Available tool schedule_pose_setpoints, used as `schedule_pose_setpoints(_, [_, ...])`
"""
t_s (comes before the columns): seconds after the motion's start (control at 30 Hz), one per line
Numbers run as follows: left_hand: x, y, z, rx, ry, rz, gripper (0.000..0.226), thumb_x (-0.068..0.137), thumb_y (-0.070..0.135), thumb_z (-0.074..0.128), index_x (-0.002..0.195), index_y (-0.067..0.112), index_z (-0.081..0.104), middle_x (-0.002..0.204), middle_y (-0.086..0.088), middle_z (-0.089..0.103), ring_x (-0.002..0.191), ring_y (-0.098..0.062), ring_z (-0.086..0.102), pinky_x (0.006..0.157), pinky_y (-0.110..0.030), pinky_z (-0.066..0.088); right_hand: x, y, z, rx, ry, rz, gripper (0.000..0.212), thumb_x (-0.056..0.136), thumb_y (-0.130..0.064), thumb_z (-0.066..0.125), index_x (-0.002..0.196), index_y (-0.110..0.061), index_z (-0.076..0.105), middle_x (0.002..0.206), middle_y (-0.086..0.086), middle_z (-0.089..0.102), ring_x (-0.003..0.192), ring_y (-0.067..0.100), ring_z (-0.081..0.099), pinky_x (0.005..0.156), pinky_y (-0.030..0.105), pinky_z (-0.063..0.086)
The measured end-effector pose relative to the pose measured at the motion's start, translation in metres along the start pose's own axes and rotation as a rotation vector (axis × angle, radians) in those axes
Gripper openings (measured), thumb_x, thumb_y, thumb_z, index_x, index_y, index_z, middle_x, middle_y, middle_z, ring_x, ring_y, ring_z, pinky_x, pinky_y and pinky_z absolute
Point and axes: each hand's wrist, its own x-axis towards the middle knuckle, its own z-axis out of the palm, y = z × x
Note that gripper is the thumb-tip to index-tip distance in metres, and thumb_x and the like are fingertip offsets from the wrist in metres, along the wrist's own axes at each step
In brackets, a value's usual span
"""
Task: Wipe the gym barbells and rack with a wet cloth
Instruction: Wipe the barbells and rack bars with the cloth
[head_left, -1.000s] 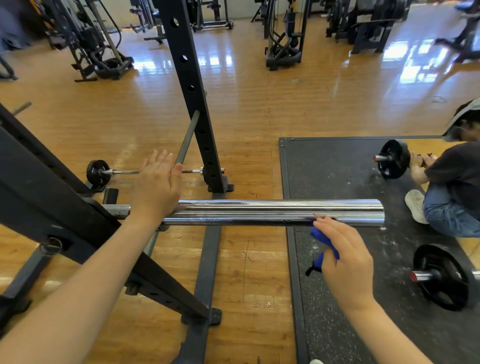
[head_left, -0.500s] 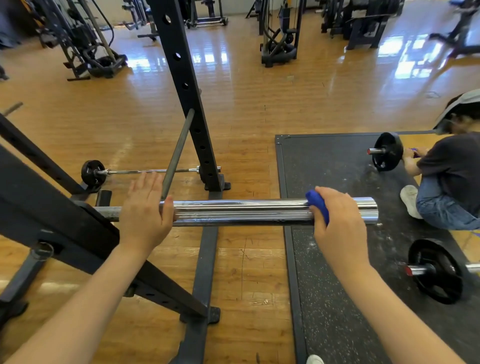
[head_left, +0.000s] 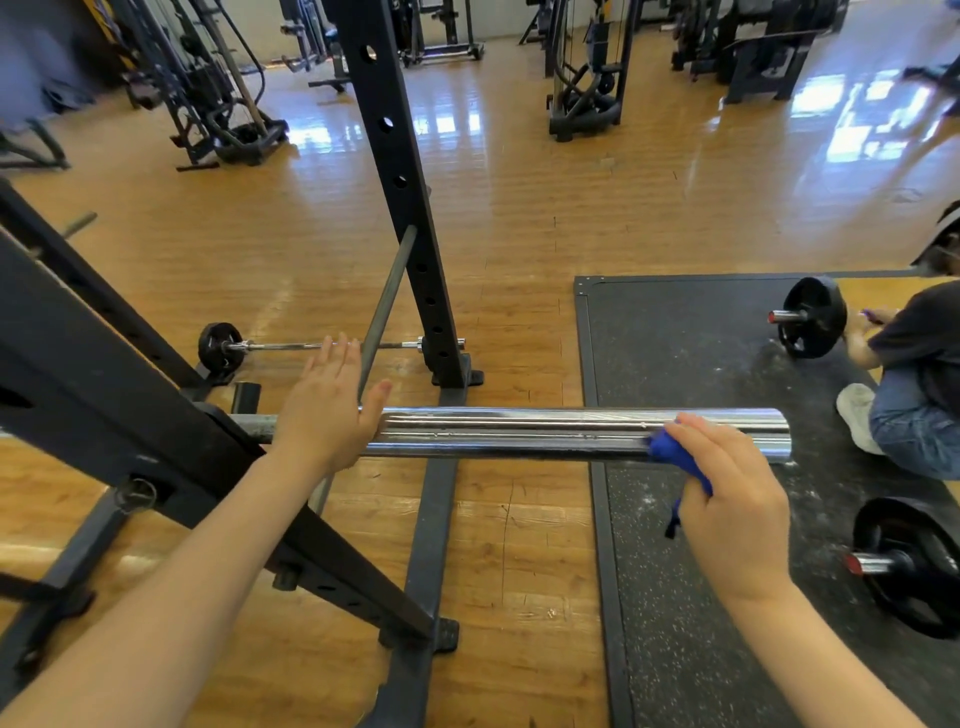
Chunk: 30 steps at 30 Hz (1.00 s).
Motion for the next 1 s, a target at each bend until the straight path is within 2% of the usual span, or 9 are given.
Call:
schedule_pose_setpoints(0.17, [0.022, 0.000, -0.009, -0.052, -0.090, -0.033, 0.070, 0.099, 0.045, 0.025, 0.150, 0.002, 0.002, 0.158, -0.012, -0.003, 0.146, -0.023, -0.008, 0.118, -0.036, 0.001, 0.042, -0.010, 0.002, -0.041, -0.060, 0.091, 0.032, 0.083, 0.001, 0.049, 0.109, 0.003, 0.066, 0.105, 0.016, 0.067, 0.100, 0.026, 0.059, 0.095, 0.019, 0.034])
schedule_pose_setpoints(0.27, [0.023, 0.000, -0.008, -0.067, 0.079, -0.023, 0.063, 0.101, 0.039, 0.025, 0.148, -0.002, 0.016, 0.156, -0.017, 0.013, 0.146, -0.027, 0.004, 0.119, -0.041, 0.007, 0.055, -0.010, 0.009, -0.046, -0.177, 0.184, 0.032, 0.080, 0.012, 0.057, 0.109, 0.001, 0.066, 0.101, 0.016, 0.068, 0.093, 0.033, 0.062, 0.080, 0.027, 0.039])
schedule_pose_setpoints(0.37, [0.001, 0.003, 0.000, -0.134, 0.242, -0.041, 0.065, 0.097, 0.038, 0.019, 0.143, -0.006, 0.029, 0.151, -0.022, 0.025, 0.144, -0.032, 0.016, 0.117, -0.040, 0.009, 0.047, -0.009, 0.007, -0.078, -0.168, 0.123, 0.032, 0.074, 0.017, 0.061, 0.101, 0.002, 0.068, 0.091, 0.015, 0.069, 0.082, 0.035, 0.064, 0.073, 0.029, 0.041])
schedule_pose_setpoints(0.47, [-0.015, 0.007, 0.016, -0.058, 0.241, 0.010, 0.075, 0.094, 0.046, 0.011, 0.139, -0.007, 0.037, 0.147, -0.024, 0.033, 0.140, -0.036, 0.025, 0.115, -0.045, 0.015, 0.030, -0.006, 0.003, -0.093, -0.103, 0.059, 0.035, 0.070, 0.020, 0.062, 0.100, 0.002, 0.068, 0.092, 0.015, 0.069, 0.083, 0.033, 0.065, 0.077, 0.029, 0.044])
schedule_pose_setpoints(0.6, [-0.007, 0.008, 0.014, -0.048, 0.192, -0.055, 0.080, 0.091, 0.051, 0.007, 0.143, -0.004, 0.031, 0.151, -0.020, 0.028, 0.143, -0.031, 0.019, 0.116, -0.042, 0.013, 0.007, 0.000, 0.000, -0.023, -0.019, -0.033, 0.034, 0.081, -0.005, 0.042, 0.102, 0.004, 0.068, 0.100, 0.017, 0.068, 0.099, 0.022, 0.056, 0.096, 0.022, 0.040])
schedule_pose_setpoints(0.67, [-0.005, 0.009, 0.012, -0.026, 0.166, -0.066, 0.077, 0.090, 0.049, 0.009, 0.145, -0.002, 0.028, 0.153, -0.018, 0.025, 0.144, -0.029, 0.016, 0.116, -0.040, 0.010, -0.005, 0.003, 0.000, 0.017, -0.014, -0.069, 0.035, 0.082, -0.006, 0.041, 0.103, 0.006, 0.067, 0.101, 0.018, 0.067, 0.103, 0.021, 0.053, 0.101, 0.023, 0.037])
schedule_pose_setpoints(0.77, [0.000, 0.009, 0.008, -0.053, 0.098, -0.078, 0.075, 0.096, 0.051, 0.006, 0.146, 0.000, 0.025, 0.154, -0.016, 0.023, 0.145, -0.026, 0.013, 0.117, -0.038, 0.009, -0.013, 0.004, 0.000, 0.024, -0.023, -0.063, 0.035, 0.081, -0.002, 0.040, 0.103, 0.007, 0.066, 0.102, 0.019, 0.066, 0.104, 0.023, 0.053, 0.102, 0.028, 0.037])
schedule_pose_setpoints(0.87, [0.010, 0.009, 0.001, -0.158, 0.033, -0.099, 0.066, 0.099, 0.047, 0.017, 0.148, 0.002, 0.021, 0.156, -0.011, 0.018, 0.146, -0.021, 0.009, 0.117, -0.036, 0.008, -0.012, 0.001, -0.002, 0.028, -0.023, -0.065, 0.036, 0.080, -0.002, 0.040, 0.103, 0.007, 0.066, 0.101, 0.019, 0.066, 0.102, 0.023, 0.053, 0.100, 0.028, 0.037])
schedule_pose_setpoints(1.0, [0.017, 0.011, -0.007, -0.329, 0.087, -0.106, 0.058, 0.102, 0.038, 0.023, 0.147, 0.002, 0.026, 0.155, -0.010, 0.022, 0.145, -0.019, 0.013, 0.117, -0.034, 0.010, -0.002, -0.004, -0.013, 0.026, 0.066, -0.003, 0.041, 0.074, 0.001, 0.037, 0.103, 0.006, 0.066, 0.098, 0.019, 0.066, 0.098, 0.021, 0.053, 0.100, 0.017, 0.035])
